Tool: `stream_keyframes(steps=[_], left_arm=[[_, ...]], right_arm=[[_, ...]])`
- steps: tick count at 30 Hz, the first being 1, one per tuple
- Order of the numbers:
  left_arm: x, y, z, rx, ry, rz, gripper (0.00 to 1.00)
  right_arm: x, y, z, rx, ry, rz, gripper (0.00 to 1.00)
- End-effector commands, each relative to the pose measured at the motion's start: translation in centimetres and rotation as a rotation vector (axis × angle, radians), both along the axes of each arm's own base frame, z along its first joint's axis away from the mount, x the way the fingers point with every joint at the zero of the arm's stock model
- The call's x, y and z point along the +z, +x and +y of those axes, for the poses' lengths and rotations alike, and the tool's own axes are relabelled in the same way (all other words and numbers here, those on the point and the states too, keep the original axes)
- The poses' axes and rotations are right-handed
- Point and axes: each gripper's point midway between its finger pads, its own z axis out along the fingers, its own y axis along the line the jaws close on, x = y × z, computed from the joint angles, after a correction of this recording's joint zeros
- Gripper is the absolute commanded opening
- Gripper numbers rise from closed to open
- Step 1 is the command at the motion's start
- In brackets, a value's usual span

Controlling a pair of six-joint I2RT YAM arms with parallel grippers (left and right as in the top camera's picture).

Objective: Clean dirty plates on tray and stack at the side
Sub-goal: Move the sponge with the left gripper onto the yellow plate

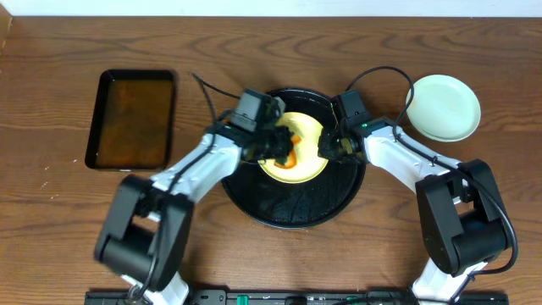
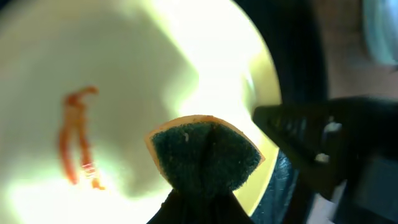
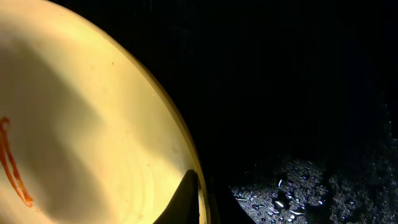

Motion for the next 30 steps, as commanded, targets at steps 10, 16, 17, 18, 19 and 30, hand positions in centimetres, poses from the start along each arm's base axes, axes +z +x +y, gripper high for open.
stream_keyframes(steps=[10,16,17,18,19,30], left_arm=[[0.9,-0.1,-1.9,-0.068,-0.027,-0.061,0.6],[2.0,-0.7,-1.1,-0.213,0.035,-0.162,0.52],[1.8,-1.1,-0.2,-0.246,0.09,-0.174,0.51],[1.4,-1.3,0.5,-0.258,0.139,-0.176,0.51],[1.0,-1.4,1.1,-0.267,0.176,-0.175,0.51],[0.7,-3.4,-0.4,-0.42,0.192,-0.204,0.49]], right_arm=[[-1.1,-0.3,-0.5,0.0,-0.035,0.019,0.08],[-1.1,-0.4,-0.5,-0.001,-0.036,0.021,0.09],[-1.1,-0.4,-0.5,0.0,-0.036,0.021,0.09],[-1.1,-0.4,-0.5,0.0,-0.036,0.021,0.09],[-1.1,-0.4,-0.5,0.0,-0.036,0.02,0.1],[-1.1,-0.2,-0.4,-0.001,-0.033,0.015,0.1]])
